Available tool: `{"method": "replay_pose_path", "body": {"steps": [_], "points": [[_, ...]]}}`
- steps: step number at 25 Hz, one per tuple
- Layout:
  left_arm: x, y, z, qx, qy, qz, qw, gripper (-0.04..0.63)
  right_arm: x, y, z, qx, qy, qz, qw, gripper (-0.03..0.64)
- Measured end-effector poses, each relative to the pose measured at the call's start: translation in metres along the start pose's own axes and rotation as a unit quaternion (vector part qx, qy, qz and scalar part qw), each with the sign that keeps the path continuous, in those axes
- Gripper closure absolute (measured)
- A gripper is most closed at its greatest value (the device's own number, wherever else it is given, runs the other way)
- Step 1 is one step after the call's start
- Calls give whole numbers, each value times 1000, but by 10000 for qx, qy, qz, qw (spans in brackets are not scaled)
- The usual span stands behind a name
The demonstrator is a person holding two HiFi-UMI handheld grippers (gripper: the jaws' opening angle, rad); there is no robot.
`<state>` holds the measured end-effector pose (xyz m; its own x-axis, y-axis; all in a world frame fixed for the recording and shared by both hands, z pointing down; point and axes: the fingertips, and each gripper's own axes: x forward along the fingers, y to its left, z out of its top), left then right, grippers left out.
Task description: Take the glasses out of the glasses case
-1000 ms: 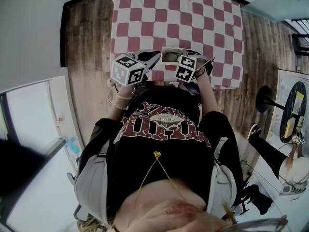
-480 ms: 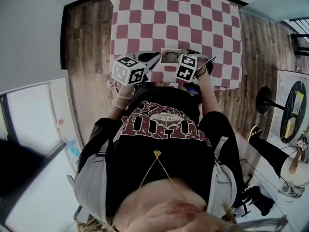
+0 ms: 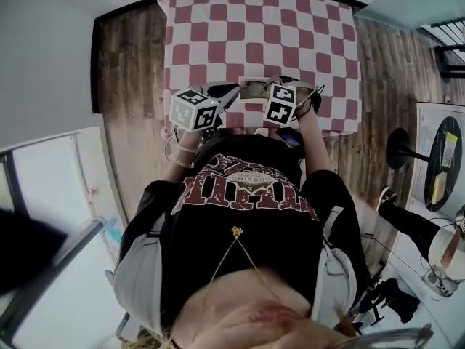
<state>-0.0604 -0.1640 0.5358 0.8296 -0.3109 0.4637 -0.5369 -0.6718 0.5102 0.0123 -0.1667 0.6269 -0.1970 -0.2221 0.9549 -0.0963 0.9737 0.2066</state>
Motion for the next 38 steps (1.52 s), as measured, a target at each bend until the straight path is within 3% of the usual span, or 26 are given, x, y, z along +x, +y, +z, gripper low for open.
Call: {"method": "replay_pose_path", "body": {"steps": [38], "points": [[12,0,-15,-110,217,-31,9997,588,-59,1,11,-38,-227,358,9991,586]]}}
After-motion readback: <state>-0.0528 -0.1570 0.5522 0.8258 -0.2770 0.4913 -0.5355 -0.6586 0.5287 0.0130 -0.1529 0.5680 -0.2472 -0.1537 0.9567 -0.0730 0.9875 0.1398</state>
